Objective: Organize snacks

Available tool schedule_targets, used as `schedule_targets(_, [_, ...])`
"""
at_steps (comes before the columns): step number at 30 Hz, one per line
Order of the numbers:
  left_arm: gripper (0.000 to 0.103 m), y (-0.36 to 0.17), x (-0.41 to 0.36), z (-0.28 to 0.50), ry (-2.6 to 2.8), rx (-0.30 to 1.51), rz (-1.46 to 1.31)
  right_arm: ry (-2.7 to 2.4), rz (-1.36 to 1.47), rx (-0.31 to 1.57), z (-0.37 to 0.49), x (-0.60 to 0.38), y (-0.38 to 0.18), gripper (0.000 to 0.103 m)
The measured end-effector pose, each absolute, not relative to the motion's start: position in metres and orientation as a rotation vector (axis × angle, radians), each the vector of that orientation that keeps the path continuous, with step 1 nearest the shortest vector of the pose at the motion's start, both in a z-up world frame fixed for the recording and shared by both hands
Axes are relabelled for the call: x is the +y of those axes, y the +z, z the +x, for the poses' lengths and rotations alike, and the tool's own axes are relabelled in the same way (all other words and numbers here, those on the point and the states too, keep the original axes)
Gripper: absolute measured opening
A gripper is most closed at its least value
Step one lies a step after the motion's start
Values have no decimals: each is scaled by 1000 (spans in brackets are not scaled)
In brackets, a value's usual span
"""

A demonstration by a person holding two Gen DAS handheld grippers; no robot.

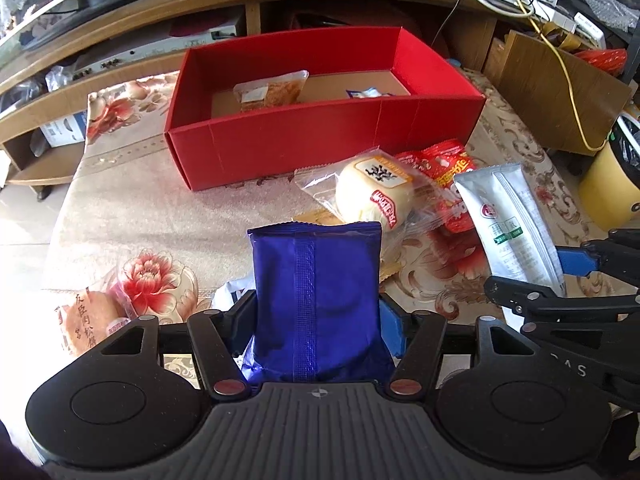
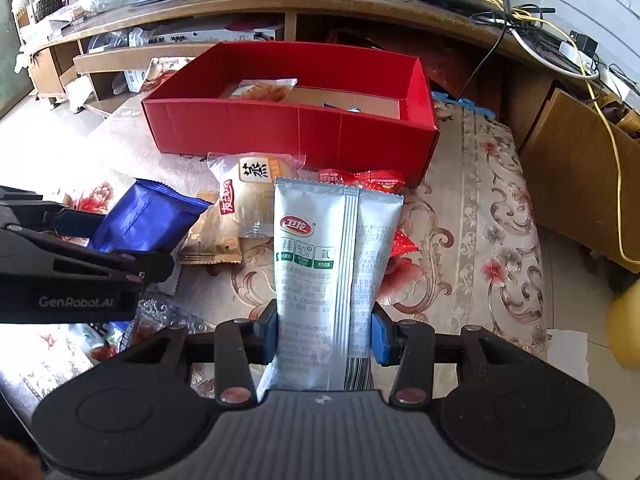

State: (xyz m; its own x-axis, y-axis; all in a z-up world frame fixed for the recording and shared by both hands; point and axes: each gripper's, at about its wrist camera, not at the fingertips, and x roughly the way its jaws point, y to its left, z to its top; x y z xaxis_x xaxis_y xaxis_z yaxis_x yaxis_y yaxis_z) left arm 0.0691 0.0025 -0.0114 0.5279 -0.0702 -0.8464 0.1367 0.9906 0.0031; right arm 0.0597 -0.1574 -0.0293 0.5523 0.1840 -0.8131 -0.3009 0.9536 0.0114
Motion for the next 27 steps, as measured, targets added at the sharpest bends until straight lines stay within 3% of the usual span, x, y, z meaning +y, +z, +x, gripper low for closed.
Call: schedule_targets(27, [68,18,7,83,-169,937,-31,289,-39,853,81,-164,9,41])
